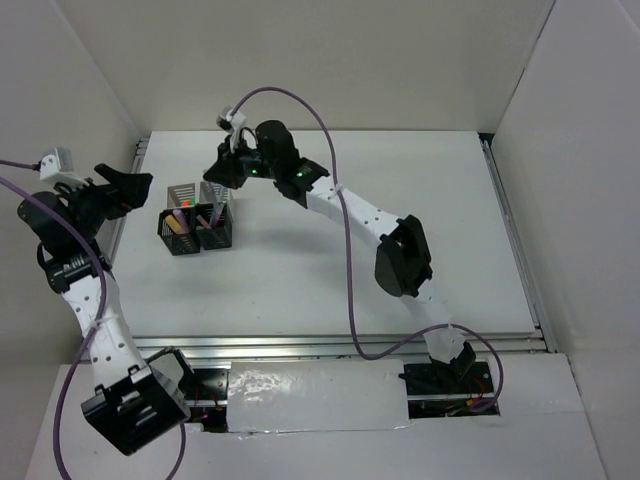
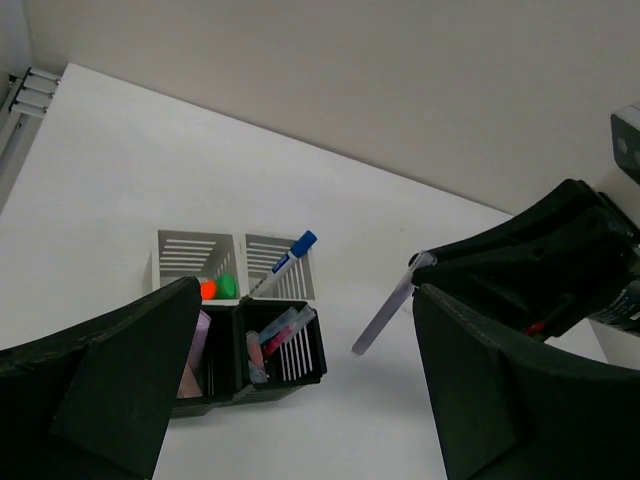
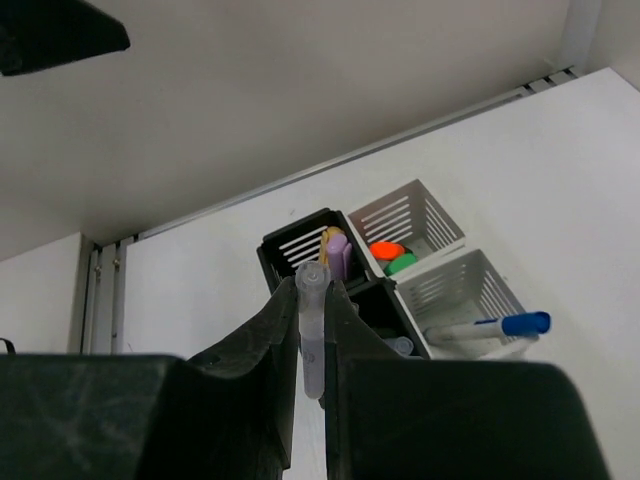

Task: Sort the stationery into containers
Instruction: Place the pen in the storage box.

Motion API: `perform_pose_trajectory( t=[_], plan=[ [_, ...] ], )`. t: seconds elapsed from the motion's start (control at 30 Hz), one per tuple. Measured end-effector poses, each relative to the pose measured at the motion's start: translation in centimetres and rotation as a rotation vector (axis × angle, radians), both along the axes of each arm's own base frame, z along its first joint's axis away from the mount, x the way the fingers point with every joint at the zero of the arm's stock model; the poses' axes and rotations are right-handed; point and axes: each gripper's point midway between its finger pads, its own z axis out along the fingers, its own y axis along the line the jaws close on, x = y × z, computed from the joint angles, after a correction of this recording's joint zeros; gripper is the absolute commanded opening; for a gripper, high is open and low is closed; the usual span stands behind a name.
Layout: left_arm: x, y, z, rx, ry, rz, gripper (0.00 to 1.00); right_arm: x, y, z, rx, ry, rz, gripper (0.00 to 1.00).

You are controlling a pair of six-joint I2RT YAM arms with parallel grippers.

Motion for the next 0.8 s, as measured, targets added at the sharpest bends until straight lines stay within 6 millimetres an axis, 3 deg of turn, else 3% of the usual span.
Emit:
perform_pose_trajectory(
  t=[0.2,0.37,0.57,0.8],
  plan=[
    [0.4,1.5,0.4,-0.014,0.044,-0.053,0.99,-1.3,2.1,-0.6,0.028,-0.014,0.034,0.00],
    [-0.1,1.4,0.0,-0.004,0.055,-0.087,0.99,-1.5,3.6,-0.8,0.048,-0.071,0.035,0.00],
    [-0.8,1.4,-0.5,0.009,0.072,-0.112,0.99,-0.8,4.2,-3.1,0.022,-0.083,0.023,0.00],
    [-1.2,1.4,-0.8,0.014,0.078,-0.129,0.99,-0.3,4.4,-4.0,0.007,-0.108,0.012,0.00]
  ],
)
